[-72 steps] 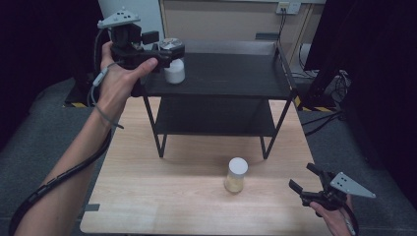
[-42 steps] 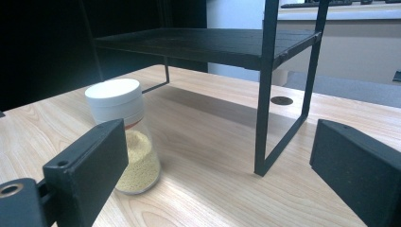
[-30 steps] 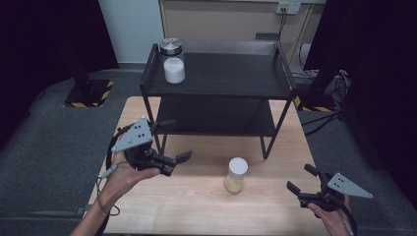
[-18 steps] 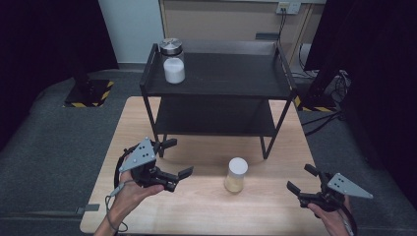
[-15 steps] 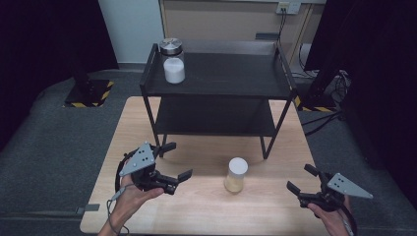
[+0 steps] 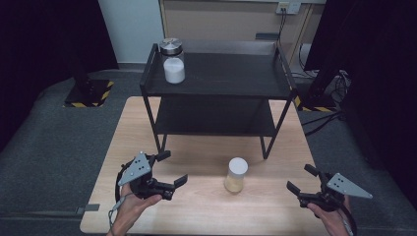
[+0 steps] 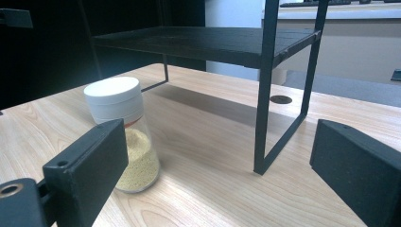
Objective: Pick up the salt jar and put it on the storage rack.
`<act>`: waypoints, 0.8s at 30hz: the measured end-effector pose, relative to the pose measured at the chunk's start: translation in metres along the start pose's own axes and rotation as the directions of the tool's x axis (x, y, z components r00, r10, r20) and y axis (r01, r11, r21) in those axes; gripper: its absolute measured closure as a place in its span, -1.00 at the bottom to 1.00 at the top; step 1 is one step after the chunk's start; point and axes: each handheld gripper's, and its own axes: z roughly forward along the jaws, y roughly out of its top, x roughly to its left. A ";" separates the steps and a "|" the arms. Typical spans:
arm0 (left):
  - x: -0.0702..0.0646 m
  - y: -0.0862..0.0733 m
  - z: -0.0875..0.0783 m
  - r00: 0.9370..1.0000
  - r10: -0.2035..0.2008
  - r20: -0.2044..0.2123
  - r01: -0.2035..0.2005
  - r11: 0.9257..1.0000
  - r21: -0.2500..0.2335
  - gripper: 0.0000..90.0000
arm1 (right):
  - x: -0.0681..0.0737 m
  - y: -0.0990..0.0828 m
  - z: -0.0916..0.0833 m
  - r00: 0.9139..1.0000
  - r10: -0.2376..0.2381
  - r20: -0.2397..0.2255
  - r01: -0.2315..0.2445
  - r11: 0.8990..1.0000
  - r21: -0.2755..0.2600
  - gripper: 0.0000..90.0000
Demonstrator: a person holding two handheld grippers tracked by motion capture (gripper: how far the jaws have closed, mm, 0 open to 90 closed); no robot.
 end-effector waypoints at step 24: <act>0.004 -0.013 -0.017 0.997 -0.013 -0.080 0.014 1.000 0.018 -0.97 | 0.001 0.000 0.001 1.000 -0.003 -0.001 0.003 1.000 0.005 -0.88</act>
